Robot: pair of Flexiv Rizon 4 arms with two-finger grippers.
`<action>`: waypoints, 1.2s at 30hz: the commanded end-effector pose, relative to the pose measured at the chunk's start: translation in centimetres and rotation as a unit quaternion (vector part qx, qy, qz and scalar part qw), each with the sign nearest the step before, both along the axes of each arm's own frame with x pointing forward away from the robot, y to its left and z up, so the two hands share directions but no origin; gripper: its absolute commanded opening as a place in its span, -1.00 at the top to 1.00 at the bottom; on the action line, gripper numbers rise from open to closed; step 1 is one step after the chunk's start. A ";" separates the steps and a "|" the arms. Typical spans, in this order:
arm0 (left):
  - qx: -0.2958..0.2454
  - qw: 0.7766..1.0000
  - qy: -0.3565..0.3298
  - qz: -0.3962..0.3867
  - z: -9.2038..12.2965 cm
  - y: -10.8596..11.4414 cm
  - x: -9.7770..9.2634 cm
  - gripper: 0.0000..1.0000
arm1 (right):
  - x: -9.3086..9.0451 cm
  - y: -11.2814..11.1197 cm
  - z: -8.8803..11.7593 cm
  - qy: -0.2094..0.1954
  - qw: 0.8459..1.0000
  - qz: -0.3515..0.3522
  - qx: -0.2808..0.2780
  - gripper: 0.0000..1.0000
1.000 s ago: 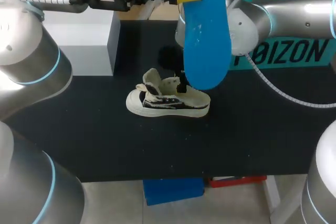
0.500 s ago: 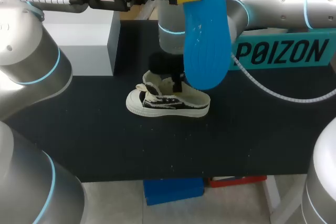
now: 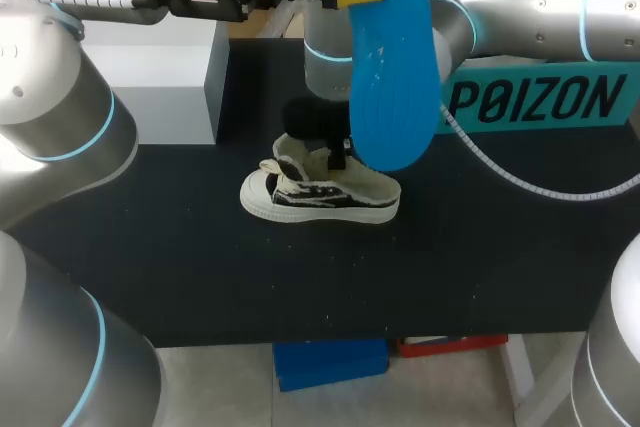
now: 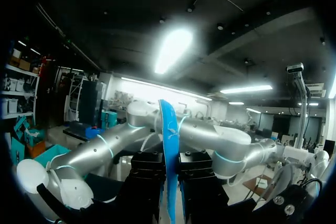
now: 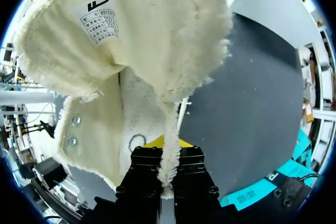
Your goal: Take the shoe out of the shoebox, open the shoe tongue, remove and reinsert the insole, then place the shoe into the shoebox
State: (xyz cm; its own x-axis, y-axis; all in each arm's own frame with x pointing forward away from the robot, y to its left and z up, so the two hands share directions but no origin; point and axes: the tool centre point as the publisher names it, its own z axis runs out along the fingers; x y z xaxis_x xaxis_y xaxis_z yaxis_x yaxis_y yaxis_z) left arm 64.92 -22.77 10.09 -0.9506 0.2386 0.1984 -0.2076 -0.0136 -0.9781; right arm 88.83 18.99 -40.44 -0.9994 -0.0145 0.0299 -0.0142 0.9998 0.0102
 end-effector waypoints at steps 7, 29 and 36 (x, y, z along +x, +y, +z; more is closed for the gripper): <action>-0.001 1.000 0.000 0.001 0.0 -0.2 0.0 1.00 | 0.0 -0.1 -0.2 0.000 1.000 0.000 -0.001 1.00; -0.001 1.000 0.000 0.001 0.0 -0.2 0.0 1.00 | -1.9 -5.7 8.7 -0.006 0.790 -0.614 -0.005 1.00; -0.001 1.000 0.000 0.001 0.0 -0.2 0.0 1.00 | -1.7 -5.1 7.1 -0.004 0.735 -0.678 -0.011 1.00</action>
State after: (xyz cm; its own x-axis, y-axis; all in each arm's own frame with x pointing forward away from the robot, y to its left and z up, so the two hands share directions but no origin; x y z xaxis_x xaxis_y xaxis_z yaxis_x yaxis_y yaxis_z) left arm 64.92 -22.77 10.09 -0.9506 0.2385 0.1985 -0.2076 -0.0136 -0.9781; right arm 86.72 13.38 -32.74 -0.6299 0.7766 -0.0083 0.7764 0.6299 0.0184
